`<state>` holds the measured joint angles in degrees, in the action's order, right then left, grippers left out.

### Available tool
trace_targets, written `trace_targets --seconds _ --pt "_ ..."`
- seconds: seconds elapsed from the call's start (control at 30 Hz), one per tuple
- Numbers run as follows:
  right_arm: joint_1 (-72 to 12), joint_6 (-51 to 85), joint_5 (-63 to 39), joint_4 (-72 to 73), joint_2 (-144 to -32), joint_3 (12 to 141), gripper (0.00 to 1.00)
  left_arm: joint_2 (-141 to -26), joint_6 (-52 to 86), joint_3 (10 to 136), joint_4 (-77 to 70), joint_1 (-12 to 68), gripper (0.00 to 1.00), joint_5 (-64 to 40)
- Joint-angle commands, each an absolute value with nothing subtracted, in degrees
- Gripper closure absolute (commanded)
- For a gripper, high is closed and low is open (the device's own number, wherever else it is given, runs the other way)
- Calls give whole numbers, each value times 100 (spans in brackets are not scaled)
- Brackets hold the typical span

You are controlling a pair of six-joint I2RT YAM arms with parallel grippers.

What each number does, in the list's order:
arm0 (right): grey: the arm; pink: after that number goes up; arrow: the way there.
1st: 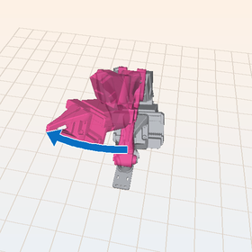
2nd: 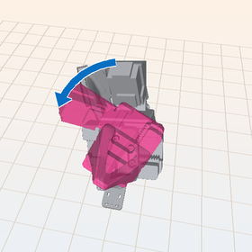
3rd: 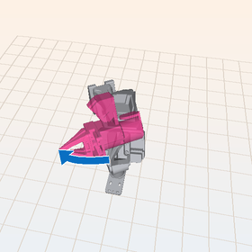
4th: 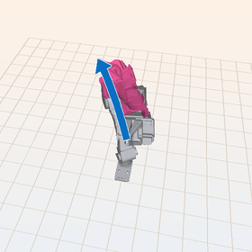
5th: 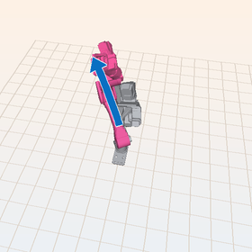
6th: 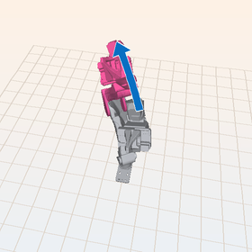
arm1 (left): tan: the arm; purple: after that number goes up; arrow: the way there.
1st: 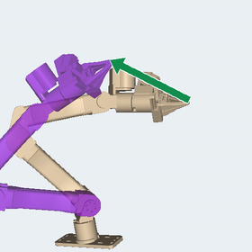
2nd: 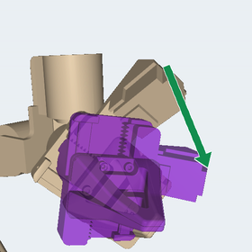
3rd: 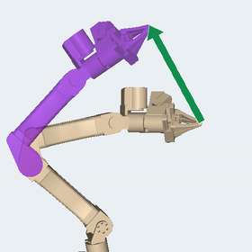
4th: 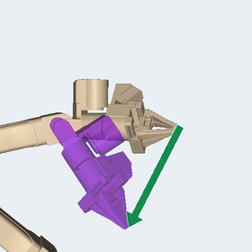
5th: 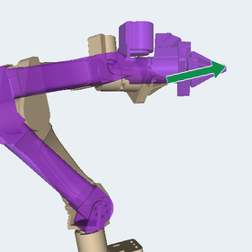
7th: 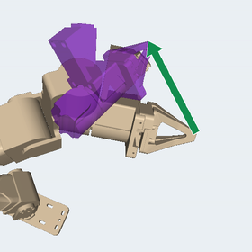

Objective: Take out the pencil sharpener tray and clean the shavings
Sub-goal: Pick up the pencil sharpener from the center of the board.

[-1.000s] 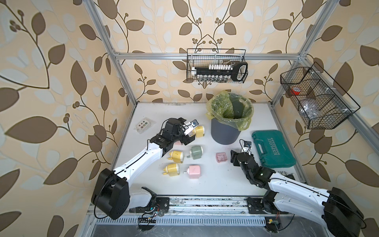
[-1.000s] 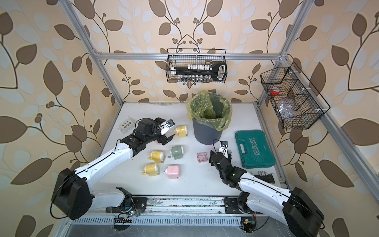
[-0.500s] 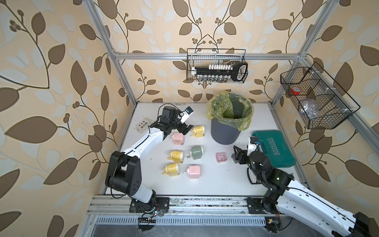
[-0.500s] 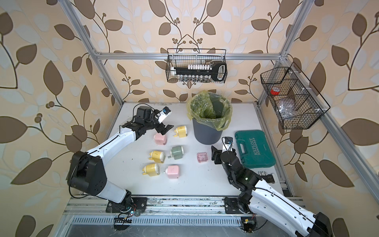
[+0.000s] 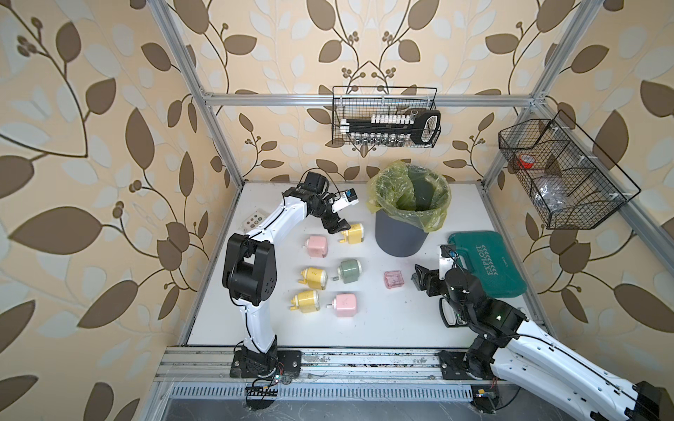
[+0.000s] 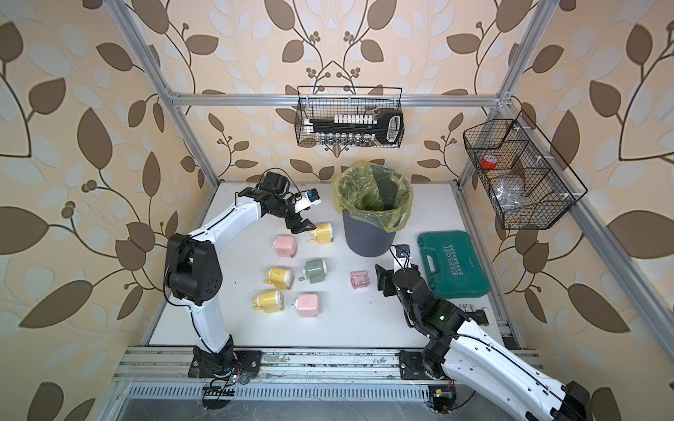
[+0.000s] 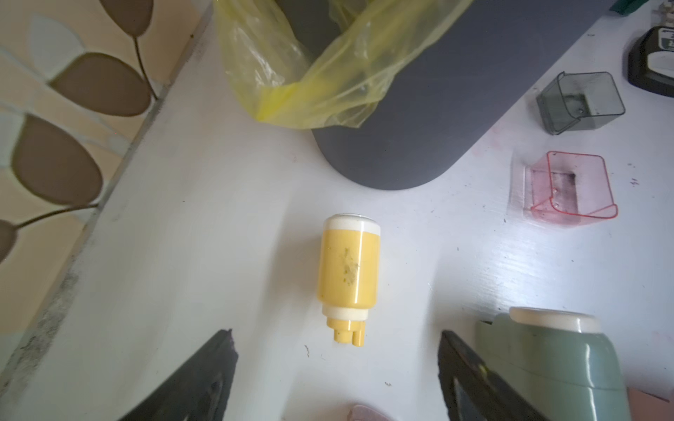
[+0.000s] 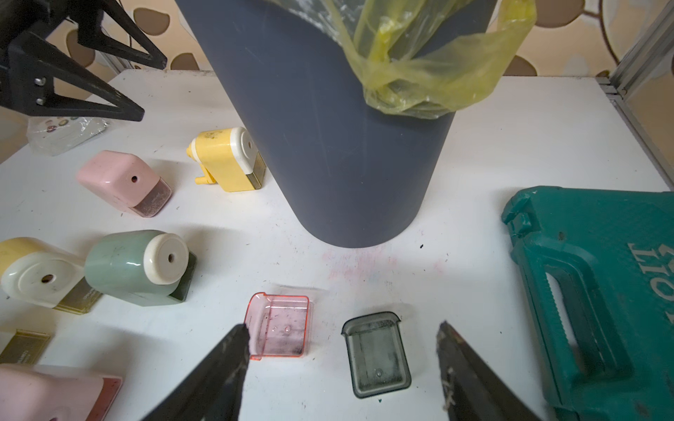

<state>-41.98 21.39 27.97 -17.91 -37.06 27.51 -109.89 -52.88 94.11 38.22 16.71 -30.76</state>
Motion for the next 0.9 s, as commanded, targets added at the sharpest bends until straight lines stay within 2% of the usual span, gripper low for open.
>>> trace_targets --seconds 0.0,0.87 --pt "-4175 1965 2714 -1934 -3521 2774 22 -11208 -5859 9693 4563 1820 13 -3106" --pt "-4177 2065 2473 -2012 -3450 2689 22 -13147 -6058 11227 4957 2205 15 -2559"
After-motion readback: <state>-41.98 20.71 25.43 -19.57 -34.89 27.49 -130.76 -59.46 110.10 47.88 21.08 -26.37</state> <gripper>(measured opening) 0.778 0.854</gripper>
